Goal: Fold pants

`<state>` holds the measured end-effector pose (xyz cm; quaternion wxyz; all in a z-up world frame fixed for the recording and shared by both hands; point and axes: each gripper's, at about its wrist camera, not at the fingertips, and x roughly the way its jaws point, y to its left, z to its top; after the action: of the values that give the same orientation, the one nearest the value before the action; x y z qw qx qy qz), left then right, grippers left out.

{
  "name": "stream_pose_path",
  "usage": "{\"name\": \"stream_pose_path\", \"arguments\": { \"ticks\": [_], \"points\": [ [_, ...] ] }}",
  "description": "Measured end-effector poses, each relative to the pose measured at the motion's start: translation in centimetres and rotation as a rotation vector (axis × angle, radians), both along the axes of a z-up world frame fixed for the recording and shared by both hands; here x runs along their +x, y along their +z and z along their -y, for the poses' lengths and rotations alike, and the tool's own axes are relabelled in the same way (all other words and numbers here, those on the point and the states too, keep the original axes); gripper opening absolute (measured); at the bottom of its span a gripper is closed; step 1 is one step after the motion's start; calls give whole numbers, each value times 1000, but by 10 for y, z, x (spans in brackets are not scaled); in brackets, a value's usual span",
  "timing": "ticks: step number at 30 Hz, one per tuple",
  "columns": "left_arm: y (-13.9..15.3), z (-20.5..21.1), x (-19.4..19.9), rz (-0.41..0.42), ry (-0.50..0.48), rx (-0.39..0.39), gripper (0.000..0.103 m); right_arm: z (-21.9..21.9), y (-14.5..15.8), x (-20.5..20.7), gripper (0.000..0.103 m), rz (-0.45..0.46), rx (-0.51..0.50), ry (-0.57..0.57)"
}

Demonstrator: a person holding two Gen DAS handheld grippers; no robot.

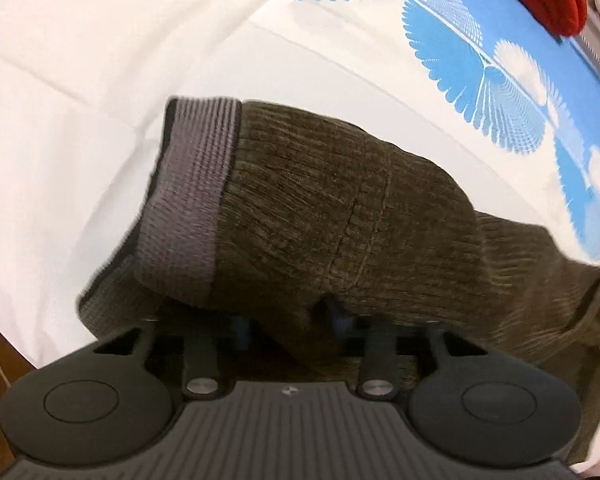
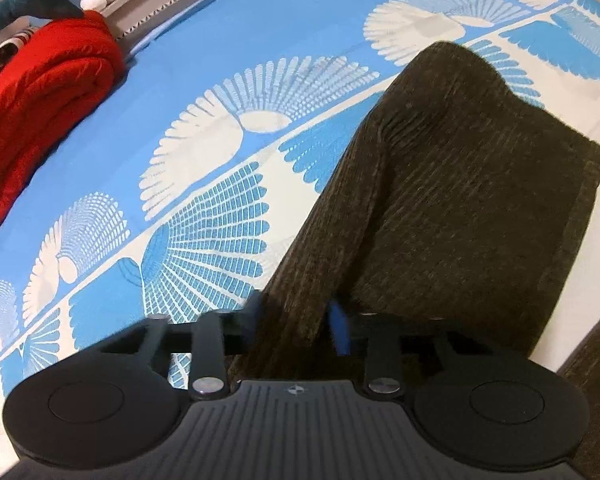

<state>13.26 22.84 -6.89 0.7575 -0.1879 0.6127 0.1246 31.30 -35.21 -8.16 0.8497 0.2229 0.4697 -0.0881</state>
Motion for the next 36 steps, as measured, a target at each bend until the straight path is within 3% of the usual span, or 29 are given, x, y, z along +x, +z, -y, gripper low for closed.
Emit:
{"name": "stream_pose_path", "arguments": {
  "ticks": [3,11,14,16,20,22,25,28,29,31,32,33,36],
  "points": [
    [9,1,-2,42,-20,39,13,13,14,-14,10,22,22,-10],
    [52,18,-20,236,-124,151,7,48,71,-86,8,115,46,24],
    [65,25,-37,295,-185,194,7,72,94,-125,0,170,43,37],
    [65,25,-40,299,-192,176,7,90,103,-152,0,179,41,50],
    [58,8,-37,275,-149,123,7,113,82,-187,0,42,-41,143],
    [53,1,-36,235,-121,87,7,122,80,-193,4,51,-90,130],
    [44,-2,-29,185,-74,27,10,129,80,-188,4,90,-73,121],
    [37,-2,-26,150,-38,-23,16,123,76,-172,15,107,-43,131],
    [34,-3,-25,141,-26,-37,21,118,76,-165,20,113,-40,140],
    [26,-4,-22,103,-12,-60,39,104,74,-148,38,115,-41,159],
    [21,-5,-21,81,-2,-73,52,97,71,-137,40,109,-41,164],
    [17,-5,-20,64,2,-84,58,89,68,-128,42,100,-37,168],
    [11,-3,-16,42,3,-74,58,64,53,-97,42,47,-25,187]
  ]
}}
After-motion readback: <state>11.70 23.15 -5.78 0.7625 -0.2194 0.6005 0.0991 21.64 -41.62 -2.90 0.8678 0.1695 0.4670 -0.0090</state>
